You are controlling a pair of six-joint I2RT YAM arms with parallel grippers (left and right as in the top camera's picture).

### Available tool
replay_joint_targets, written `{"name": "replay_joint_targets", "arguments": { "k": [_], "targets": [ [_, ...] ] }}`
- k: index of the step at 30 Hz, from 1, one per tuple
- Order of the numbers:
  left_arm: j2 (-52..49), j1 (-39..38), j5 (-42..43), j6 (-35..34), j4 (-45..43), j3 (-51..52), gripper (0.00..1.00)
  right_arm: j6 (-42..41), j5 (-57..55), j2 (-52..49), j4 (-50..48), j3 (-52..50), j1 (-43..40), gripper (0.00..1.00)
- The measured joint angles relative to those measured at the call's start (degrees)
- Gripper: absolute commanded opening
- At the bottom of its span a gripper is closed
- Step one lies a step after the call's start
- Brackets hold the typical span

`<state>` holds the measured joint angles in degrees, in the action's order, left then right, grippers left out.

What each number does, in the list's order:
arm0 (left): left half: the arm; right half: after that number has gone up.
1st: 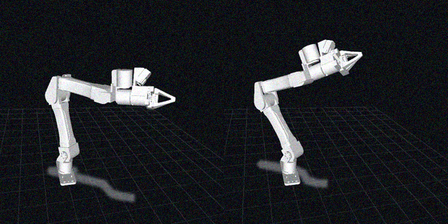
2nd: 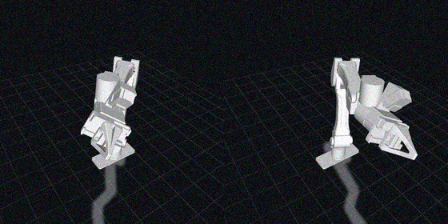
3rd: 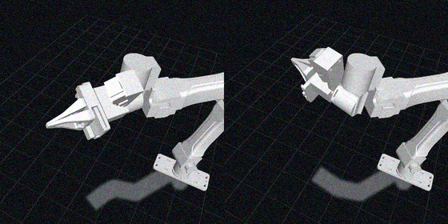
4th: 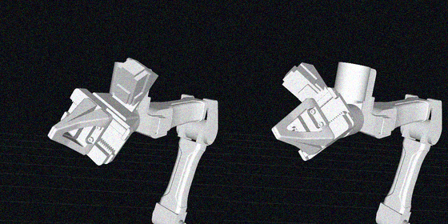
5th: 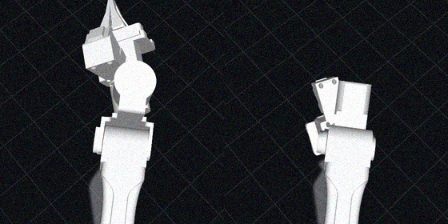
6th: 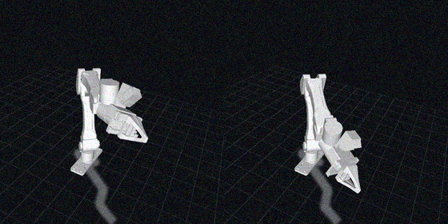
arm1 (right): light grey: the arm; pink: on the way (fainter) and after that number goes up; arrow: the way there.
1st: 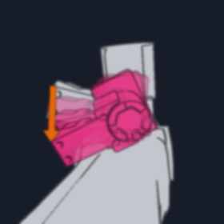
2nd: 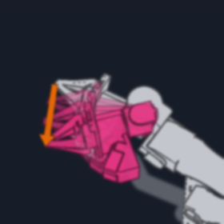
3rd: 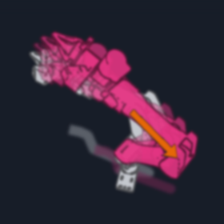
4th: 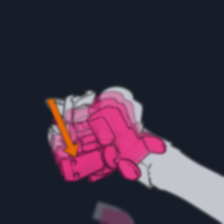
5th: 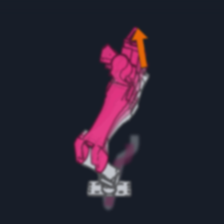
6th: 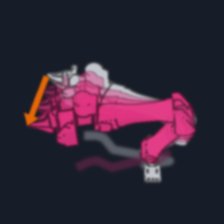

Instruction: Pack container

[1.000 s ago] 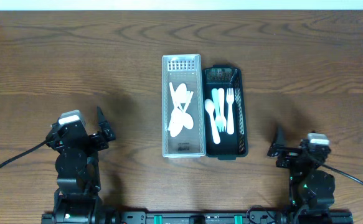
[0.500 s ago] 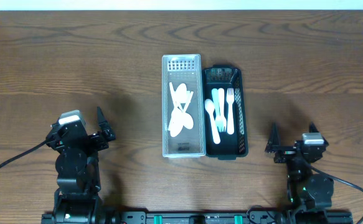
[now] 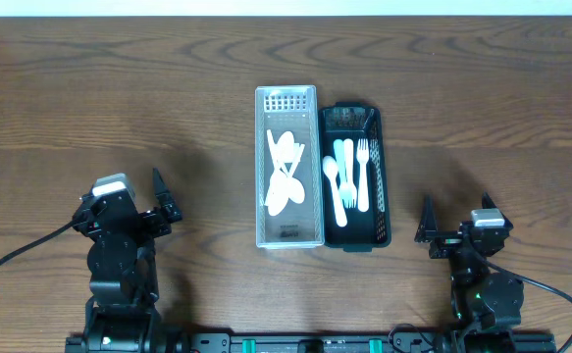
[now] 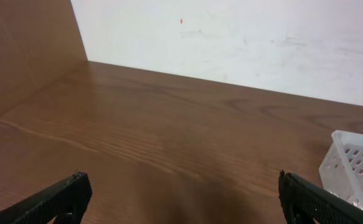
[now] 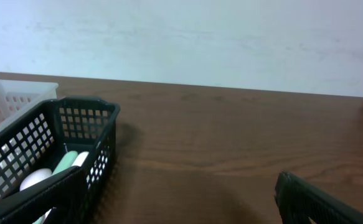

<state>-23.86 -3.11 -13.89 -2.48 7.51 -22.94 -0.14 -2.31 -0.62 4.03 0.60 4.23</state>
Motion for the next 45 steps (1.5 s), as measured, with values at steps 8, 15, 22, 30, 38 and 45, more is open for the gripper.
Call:
{"name": "replay_joint_targets", "arguments": {
  "k": [8, 15, 22, 30, 38, 45],
  "targets": [
    [0.00, 0.00, 0.00, 0.00, 0.00, 0.00, 0.98, 0.00, 0.00, 0.00, 0.00, 0.00, 0.00, 0.99],
    [0.00, 0.00, 0.00, 0.00, 0.00, 0.00, 0.98, 0.02, 0.00, 0.00, 0.00, 0.00, 0.00, 0.99],
    [1.90, 0.00, -0.02, 0.02, 2.51, 0.02, 0.98, 0.00, 0.00, 0.00, -0.02, -0.02, 0.00, 0.99],
    [18.62, 0.00, 4.11, -0.02, 20.70, 0.17, 0.98, 0.02, 0.04, 0.00, -0.02, -0.04, 0.00, 0.99],
    [23.47, 0.00, 10.97, 4.35, 10.16, 8.72, 0.98, 0.02, 0.04, 0.00, 0.00, -0.04, 0.00, 0.99],
    [23.50, 0.00, 12.48, 6.10, -5.99, 20.13, 0.98, 0.00, 0.07, 0.00, -0.02, -0.04, 0.00, 0.99]
  ]
}}
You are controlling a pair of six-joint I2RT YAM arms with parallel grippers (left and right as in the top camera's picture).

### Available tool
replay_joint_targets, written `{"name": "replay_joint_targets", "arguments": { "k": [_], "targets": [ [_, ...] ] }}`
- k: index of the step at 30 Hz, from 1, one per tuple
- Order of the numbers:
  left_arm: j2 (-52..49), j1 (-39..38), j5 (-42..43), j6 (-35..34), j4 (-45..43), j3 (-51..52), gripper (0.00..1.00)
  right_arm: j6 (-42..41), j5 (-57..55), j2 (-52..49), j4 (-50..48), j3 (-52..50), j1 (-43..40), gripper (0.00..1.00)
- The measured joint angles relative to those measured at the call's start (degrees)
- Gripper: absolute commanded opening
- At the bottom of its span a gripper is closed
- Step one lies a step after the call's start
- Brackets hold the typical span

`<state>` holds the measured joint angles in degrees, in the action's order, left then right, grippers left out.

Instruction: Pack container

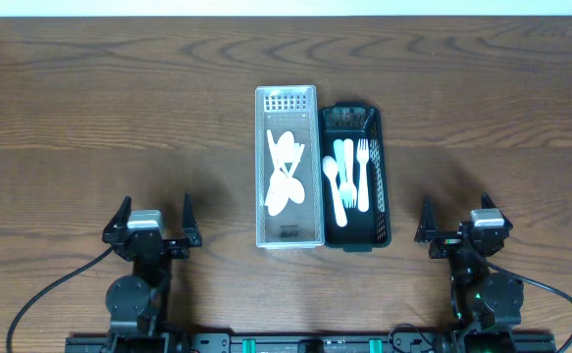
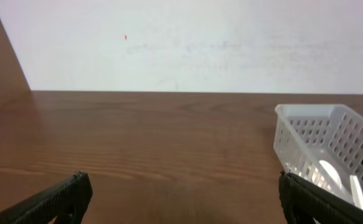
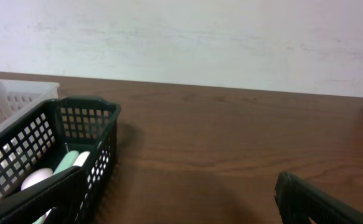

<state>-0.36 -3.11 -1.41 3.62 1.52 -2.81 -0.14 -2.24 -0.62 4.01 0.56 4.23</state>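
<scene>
A clear white basket (image 1: 286, 227) holds several white plastic spoons (image 1: 284, 172). Touching its right side, a black mesh basket (image 1: 377, 176) holds pale green and white spoons and forks (image 1: 349, 175). My left gripper (image 1: 154, 209) sits near the front edge, left of the baskets, open and empty. Its wrist view shows the white basket (image 2: 330, 146) ahead to the right of the gripper (image 2: 181, 200). My right gripper (image 1: 455, 208) is open and empty, right of the baskets. In its wrist view the black basket (image 3: 91, 127) lies at the left of the gripper (image 3: 176, 204).
The wooden table (image 1: 119, 108) stretches bare to the left, right and behind the baskets. A pale wall (image 2: 200, 43) bounds the far edge. A black cable (image 1: 45, 299) runs from the left arm's base.
My left arm has drawn back toward the front edge and turned to face straight ahead, bringing the white basket further into its wrist view. The right arm and the baskets have not moved.
</scene>
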Motion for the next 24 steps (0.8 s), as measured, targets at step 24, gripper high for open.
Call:
{"name": "replay_joint_targets", "arguments": {
  "k": [24],
  "targets": [
    [-0.17, 0.00, 1.09, 0.11, 0.17, 1.51, 0.98, 0.02, 0.13, 0.00, 0.00, 0.00, 0.00, 0.99]
  ]
}}
